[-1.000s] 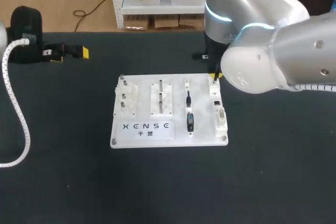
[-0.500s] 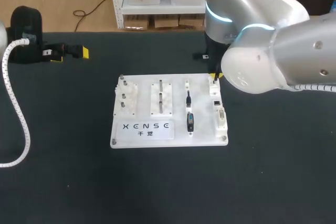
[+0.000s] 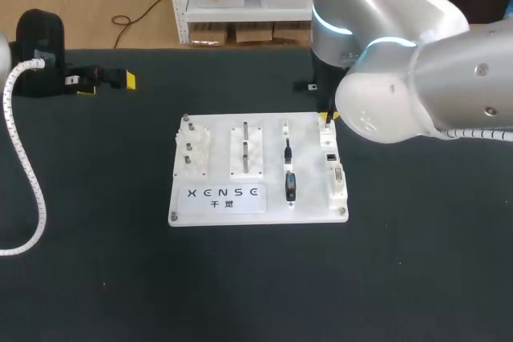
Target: Insert the USB connector, Ethernet cable, and multi-pin plug into their matching sockets one by one.
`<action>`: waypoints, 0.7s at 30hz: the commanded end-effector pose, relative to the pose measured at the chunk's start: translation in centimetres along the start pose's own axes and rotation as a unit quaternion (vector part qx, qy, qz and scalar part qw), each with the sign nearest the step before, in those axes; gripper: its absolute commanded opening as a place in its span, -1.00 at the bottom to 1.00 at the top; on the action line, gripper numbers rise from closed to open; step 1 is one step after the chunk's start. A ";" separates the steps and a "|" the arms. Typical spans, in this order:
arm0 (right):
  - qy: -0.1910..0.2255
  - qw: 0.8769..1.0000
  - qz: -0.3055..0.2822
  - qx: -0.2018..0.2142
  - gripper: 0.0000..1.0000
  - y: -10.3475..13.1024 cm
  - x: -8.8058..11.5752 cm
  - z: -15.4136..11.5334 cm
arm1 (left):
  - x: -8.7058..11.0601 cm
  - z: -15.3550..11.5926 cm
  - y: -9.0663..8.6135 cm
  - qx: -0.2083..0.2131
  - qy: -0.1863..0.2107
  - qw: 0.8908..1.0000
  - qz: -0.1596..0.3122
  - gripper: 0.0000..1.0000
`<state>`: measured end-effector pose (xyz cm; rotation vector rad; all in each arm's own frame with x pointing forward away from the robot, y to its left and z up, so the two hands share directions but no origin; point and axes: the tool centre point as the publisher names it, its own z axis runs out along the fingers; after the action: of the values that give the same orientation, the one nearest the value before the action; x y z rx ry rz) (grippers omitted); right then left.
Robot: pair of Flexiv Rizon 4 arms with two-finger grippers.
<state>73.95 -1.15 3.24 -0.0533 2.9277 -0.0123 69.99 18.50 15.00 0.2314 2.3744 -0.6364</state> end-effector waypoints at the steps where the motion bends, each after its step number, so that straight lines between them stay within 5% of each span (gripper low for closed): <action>1: -0.001 1.000 0.002 0.000 -1.00 -0.1 0.1 0.2 | 0.0 0.0 0.0 0.000 0.000 1.000 0.000 1.00; 21: 0.012 1.000 0.015 -0.001 -1.00 -0.2 -0.1 1.5 | 0.0 0.0 0.0 0.000 0.000 1.000 0.000 1.00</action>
<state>73.94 -1.29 2.37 -0.0089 2.9445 -0.0039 69.99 18.50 15.00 0.2314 2.3744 -0.6364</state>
